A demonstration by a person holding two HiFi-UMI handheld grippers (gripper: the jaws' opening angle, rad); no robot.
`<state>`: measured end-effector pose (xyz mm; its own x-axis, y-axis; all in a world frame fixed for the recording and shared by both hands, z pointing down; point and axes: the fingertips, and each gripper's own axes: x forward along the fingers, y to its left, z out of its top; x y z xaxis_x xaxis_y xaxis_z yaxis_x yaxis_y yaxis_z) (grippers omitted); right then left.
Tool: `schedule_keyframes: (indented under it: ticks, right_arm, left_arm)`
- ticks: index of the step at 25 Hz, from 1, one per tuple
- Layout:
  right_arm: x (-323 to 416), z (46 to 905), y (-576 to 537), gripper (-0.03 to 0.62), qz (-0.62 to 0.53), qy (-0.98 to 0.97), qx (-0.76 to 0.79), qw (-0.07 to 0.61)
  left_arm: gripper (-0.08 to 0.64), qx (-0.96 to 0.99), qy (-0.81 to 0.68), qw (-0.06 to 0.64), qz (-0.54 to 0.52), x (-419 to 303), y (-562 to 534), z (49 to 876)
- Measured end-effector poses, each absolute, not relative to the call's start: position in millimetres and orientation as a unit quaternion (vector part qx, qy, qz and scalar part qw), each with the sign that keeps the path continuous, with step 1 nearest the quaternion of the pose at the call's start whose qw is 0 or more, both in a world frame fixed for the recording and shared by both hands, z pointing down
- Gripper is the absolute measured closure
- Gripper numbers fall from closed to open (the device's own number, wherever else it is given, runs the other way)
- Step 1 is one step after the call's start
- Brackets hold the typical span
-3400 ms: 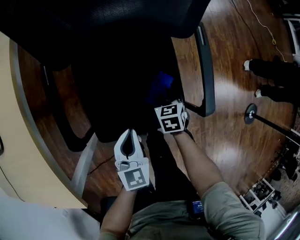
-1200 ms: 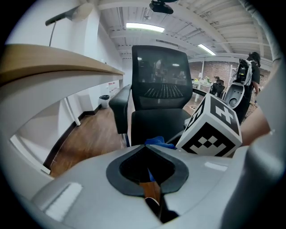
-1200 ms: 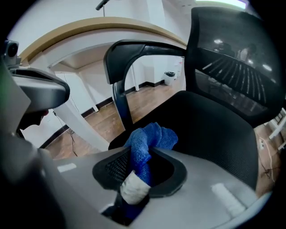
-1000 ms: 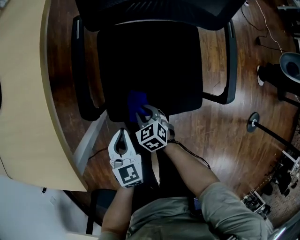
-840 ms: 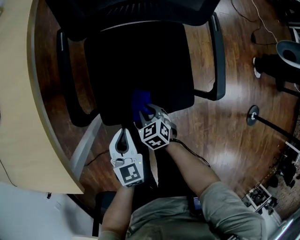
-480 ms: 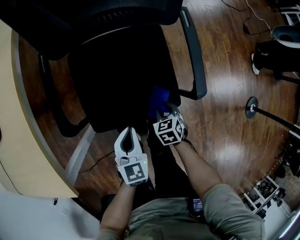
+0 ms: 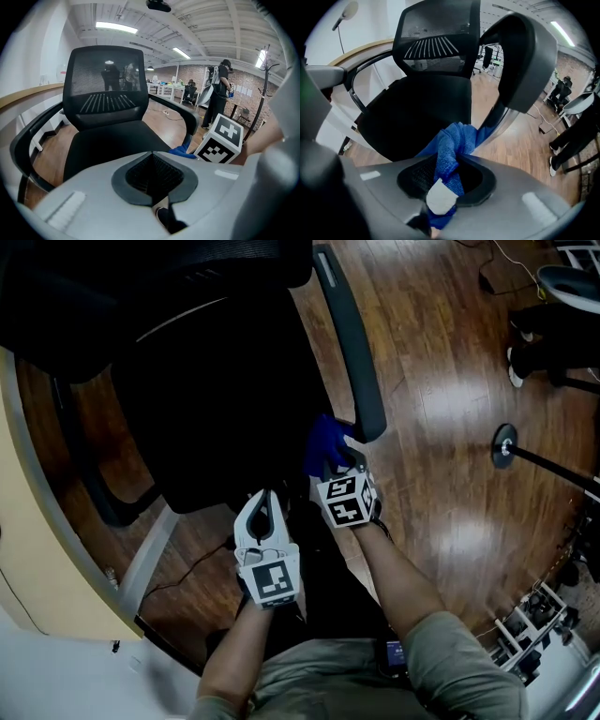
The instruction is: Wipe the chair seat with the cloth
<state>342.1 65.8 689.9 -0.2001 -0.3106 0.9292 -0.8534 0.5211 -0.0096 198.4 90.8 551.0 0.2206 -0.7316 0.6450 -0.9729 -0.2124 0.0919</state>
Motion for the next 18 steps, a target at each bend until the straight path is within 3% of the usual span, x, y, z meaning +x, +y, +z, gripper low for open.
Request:
schedule_keyframes:
  ticks: [10,18]
  right_arm:
    - [344.2,692.6,65.8,0.502,0.293,-0.735,0.381,0.478]
    - [318.4,613.3,69.0,0.502,0.268,-0.78,0.336,0.454]
  left_arm:
    - [0.554,0.728,-0.585,0.252,0.255,207.8,93.2,550.8]
    - [0.554,0.713,-0.624,0.206,0.245,181.2,70.2,460.8]
